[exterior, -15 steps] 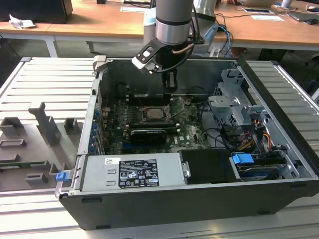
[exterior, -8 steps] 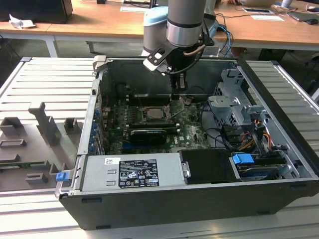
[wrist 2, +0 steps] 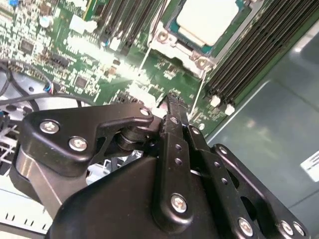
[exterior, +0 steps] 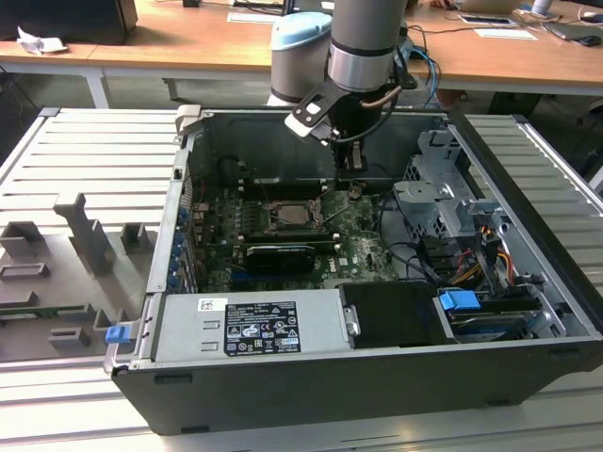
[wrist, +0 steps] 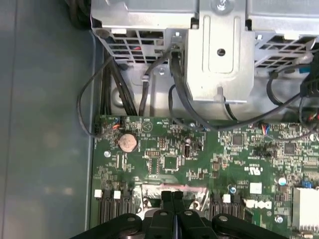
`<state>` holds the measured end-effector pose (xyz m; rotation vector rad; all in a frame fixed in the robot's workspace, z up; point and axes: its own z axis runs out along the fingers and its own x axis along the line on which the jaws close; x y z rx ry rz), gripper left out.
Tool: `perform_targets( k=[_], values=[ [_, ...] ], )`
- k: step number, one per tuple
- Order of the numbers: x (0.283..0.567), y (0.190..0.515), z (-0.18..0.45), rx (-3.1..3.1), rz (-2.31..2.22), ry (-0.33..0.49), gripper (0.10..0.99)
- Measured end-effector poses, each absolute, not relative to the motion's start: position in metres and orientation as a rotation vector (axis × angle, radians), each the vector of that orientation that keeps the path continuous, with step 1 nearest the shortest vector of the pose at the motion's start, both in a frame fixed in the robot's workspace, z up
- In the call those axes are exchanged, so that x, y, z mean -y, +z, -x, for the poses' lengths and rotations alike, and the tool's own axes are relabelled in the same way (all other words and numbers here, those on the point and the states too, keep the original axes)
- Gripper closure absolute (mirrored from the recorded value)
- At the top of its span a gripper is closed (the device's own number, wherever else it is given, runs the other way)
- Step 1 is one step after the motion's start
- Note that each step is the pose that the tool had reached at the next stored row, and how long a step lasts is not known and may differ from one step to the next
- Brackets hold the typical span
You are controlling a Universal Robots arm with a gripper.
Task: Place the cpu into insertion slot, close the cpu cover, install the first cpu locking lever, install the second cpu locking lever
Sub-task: 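Close the cpu cover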
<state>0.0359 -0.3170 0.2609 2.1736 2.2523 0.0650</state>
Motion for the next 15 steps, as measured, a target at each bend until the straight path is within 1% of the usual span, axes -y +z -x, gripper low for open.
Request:
perform_targets(
  k=[15],
  values=[
    [0.315,0.257,-0.063,-2.246,-2.167,0.049,0.98]
  ],
)
